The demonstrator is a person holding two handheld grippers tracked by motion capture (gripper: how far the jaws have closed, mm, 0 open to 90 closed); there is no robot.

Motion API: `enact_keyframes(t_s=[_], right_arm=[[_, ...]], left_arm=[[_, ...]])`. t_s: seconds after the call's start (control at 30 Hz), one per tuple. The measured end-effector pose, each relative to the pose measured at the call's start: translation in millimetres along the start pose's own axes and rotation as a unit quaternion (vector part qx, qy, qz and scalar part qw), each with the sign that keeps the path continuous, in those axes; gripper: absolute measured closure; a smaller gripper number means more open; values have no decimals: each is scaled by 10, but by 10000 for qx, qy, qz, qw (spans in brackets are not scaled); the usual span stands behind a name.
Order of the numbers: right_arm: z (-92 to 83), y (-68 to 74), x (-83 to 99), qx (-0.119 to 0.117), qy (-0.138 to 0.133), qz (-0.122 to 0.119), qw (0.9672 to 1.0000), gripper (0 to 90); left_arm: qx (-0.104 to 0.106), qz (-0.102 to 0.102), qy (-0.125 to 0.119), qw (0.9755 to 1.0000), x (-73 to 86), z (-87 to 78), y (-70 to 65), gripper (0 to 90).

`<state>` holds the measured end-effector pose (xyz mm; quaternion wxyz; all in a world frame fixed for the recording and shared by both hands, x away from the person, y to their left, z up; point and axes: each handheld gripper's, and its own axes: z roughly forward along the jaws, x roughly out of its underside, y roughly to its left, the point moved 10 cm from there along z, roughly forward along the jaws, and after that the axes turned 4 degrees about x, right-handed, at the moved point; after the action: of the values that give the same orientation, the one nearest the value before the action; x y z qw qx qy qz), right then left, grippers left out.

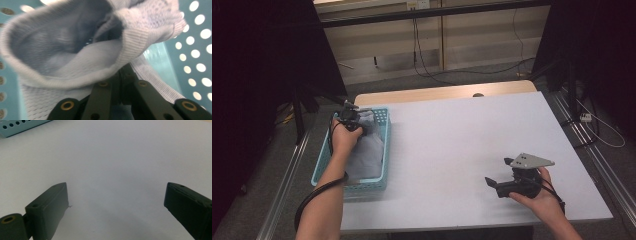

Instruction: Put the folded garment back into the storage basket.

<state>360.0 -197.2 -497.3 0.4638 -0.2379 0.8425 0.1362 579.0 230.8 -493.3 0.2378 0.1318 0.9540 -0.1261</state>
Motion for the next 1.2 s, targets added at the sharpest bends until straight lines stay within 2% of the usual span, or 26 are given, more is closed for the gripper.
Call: enact_keyframes(t_s=[0.17,0.3,0.53,0.67,0.77,1.07,1.2], right_arm=[[5,-7,4,3,6,11,10000,53],[1,-26,3,32,0,43,10000,53],[-11,-39,9,78,-4,75,9999,53],[-13,-48,10,103,-6,86,9999,52],[-14,-57,10,100,-12,111,9999,52],[-8,-85,2,97,-35,168,9998,51],[2,-73,-7,69,-44,152,9999,51]], left_arm=[[28,-27,-17,10000,-14,-131,10,841],[107,-66,69,9999,12,-187,-35,788],[218,-66,31,9997,11,-287,-84,722],[294,-22,114,9995,44,-334,-111,684],[336,-62,95,9994,56,-364,-126,661],[451,87,53,9989,77,-473,-218,555],[491,146,66,9987,82,-512,-261,538]])
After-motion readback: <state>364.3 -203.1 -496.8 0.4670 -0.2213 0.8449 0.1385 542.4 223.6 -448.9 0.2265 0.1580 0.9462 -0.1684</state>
